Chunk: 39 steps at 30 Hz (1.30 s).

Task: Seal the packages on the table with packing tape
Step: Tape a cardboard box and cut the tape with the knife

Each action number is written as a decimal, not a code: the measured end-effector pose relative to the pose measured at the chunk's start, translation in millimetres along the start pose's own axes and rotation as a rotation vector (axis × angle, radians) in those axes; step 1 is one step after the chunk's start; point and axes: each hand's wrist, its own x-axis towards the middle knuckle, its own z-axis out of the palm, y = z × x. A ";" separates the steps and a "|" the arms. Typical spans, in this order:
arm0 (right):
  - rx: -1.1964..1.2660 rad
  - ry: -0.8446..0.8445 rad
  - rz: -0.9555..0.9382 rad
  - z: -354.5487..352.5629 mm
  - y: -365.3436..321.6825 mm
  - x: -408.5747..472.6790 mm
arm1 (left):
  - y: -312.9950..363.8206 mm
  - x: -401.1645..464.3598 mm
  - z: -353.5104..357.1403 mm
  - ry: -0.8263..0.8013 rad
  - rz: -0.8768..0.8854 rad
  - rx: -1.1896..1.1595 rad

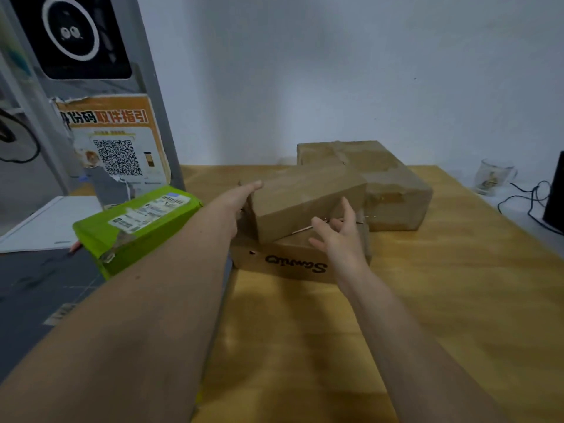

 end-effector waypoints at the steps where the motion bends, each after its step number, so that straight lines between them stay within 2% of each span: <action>1: 0.015 -0.024 -0.008 -0.7 0.1 0.4 | -4.0 0.7 0.8 -0.008 -0.002 0.009; 5: 0.075 -0.098 0.013 2.5 -5.3 1.8 | -9.2 2.1 5.8 0.003 0.104 0.014; 11: 0.346 -0.133 0.129 12.3 -12.2 -5.5 | -9.8 -34.6 38.0 0.042 0.494 0.094; 14: 0.354 -0.093 0.188 14.5 -17.5 -16.4 | -33.2 -72.1 57.2 0.162 0.733 0.188; 16: 0.447 -0.157 0.264 10.6 -22.6 -31.2 | -56.3 -96.1 64.8 0.262 0.860 0.205; 18: 0.499 -0.230 0.280 4.8 -25.0 -49.7 | -77.4 -113.5 65.0 0.331 0.879 0.219; 21: 0.520 -0.238 0.258 -2.2 -22.0 -77.1 | -107.6 -131.1 55.8 0.362 0.839 0.233; 26: 0.544 -0.178 0.319 -3.0 -14.7 -122.2 | -146.6 -169.7 42.5 0.330 0.998 0.244; 28: 0.557 -0.132 0.338 -6.0 -8.5 -137.8 | -158.9 -186.0 35.6 0.255 0.994 0.249; 31: 0.480 -0.131 0.319 -20.7 0.4 -156.6 | -175.5 -206.5 16.2 -0.042 0.887 0.183; 33: 0.410 -0.173 0.306 -32.0 3.1 -167.3 | -179.8 -217.7 4.0 -0.201 0.752 0.017; 35: 0.365 -0.216 0.307 -38.0 4.8 -175.4 | -179.2 -223.9 -2.8 -0.252 0.557 -0.119; 39: 0.331 -0.310 0.271 -38.1 3.9 -191.5 | -183.8 -230.1 -11.6 -0.383 0.291 -0.141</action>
